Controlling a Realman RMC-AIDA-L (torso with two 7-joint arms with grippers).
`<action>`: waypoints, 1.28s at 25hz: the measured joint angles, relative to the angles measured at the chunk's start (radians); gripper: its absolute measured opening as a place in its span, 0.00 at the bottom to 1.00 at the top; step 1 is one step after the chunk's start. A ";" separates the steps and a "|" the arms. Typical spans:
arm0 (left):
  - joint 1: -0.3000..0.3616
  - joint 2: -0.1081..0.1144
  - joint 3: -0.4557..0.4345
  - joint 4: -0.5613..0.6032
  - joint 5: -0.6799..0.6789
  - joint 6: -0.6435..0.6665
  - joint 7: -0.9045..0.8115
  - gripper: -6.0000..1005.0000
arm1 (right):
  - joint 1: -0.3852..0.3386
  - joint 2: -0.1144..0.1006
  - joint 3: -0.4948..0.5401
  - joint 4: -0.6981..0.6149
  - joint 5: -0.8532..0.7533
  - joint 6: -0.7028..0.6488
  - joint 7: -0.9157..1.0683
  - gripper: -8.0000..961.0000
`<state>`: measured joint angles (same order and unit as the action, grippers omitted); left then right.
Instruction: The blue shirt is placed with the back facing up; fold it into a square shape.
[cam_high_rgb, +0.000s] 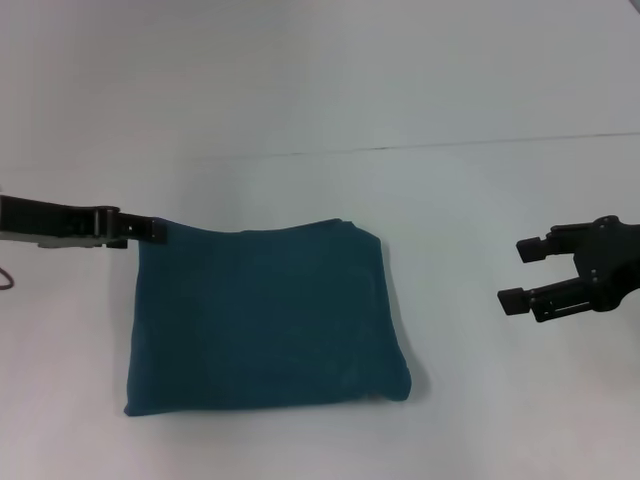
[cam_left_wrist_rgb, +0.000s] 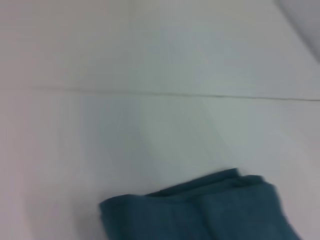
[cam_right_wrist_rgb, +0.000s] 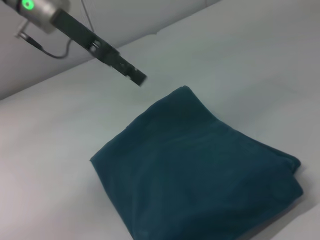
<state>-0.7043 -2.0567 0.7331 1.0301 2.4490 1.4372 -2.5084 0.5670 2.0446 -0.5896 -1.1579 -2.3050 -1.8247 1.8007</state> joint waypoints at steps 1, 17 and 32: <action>0.026 -0.006 -0.001 0.044 -0.027 0.033 0.020 0.46 | 0.000 0.000 -0.001 -0.002 0.001 0.000 0.002 0.97; 0.398 -0.114 -0.210 0.207 -0.400 0.422 0.524 0.94 | -0.039 0.019 -0.003 -0.011 0.007 -0.048 -0.038 0.97; 0.466 -0.113 -0.323 0.125 -0.330 0.509 0.722 0.96 | -0.170 0.044 0.012 -0.003 0.048 -0.071 -0.146 0.97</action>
<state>-0.2382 -2.1699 0.4104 1.1555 2.1190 1.9459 -1.7862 0.3969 2.0885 -0.5780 -1.1606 -2.2574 -1.8956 1.6543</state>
